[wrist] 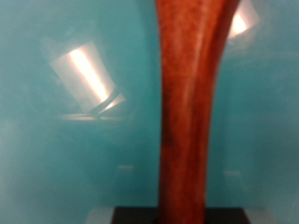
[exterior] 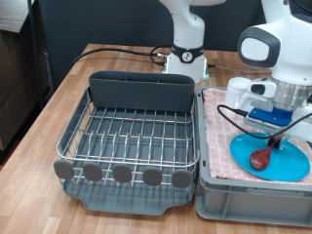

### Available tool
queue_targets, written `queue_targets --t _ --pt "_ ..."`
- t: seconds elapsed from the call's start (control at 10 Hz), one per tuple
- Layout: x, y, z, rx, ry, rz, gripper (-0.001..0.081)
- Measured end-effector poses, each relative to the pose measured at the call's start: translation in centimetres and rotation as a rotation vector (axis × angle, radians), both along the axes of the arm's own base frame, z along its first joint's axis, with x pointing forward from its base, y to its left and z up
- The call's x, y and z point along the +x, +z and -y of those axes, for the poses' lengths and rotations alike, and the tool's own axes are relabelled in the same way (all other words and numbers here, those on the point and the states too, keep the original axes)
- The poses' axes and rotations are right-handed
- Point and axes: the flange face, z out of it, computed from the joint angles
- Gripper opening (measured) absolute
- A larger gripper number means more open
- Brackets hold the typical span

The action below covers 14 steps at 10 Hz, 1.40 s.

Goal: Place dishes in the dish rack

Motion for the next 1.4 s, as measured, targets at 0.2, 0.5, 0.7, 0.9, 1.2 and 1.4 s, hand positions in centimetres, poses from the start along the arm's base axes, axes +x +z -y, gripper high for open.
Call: queue_targets --t 0.2,0.5,0.7,0.9,1.2,1.4 --pt "0.3 1.1 -0.1 -0.015 -0.003 0.003 0.0078" --pt "0.7 3.9 0.3 -0.038 0.011 0.015 0.0078" --pt "0.7 6.2 0.9 -0.043 0.022 0.005 0.0078" --pt "0.4 8.6 2.0 -0.046 0.026 -0.011 0.0078" --pt "-1.2 11.1 4.1 -0.048 0.112 -0.019 0.0078" --pt "-1.3 10.9 4.1 -0.038 0.097 -0.012 0.0078"
